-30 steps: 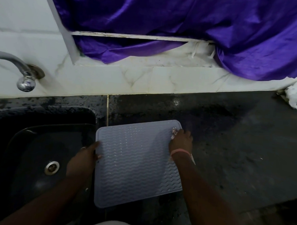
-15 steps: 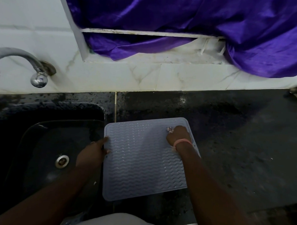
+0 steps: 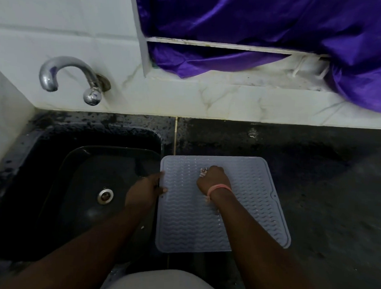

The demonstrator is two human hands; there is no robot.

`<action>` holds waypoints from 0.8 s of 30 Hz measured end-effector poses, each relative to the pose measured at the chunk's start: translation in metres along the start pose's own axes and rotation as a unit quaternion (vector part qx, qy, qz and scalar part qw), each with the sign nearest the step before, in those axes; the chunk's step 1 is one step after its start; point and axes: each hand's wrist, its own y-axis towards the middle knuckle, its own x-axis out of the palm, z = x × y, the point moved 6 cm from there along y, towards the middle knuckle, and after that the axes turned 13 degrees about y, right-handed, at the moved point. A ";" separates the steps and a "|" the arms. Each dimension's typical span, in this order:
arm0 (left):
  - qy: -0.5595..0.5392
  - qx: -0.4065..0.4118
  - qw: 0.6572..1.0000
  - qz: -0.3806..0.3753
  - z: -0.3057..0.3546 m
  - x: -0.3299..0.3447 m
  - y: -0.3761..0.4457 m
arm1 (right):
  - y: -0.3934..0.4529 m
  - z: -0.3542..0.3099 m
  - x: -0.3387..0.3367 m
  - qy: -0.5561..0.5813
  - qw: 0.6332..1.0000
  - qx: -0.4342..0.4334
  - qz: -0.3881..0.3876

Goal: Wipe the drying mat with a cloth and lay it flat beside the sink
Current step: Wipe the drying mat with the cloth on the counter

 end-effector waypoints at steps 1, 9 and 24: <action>-0.005 -0.003 1.000 0.004 0.000 -0.001 -0.001 | -0.002 -0.006 0.008 -0.002 1.000 -0.006 -0.009; -0.006 -0.007 1.000 0.023 0.003 -0.005 -0.005 | -0.015 -0.042 0.055 -0.002 0.997 -0.037 -0.065; -0.012 0.001 0.998 0.063 0.002 0.000 -0.003 | -0.026 -0.064 0.074 0.140 0.964 -0.061 -0.218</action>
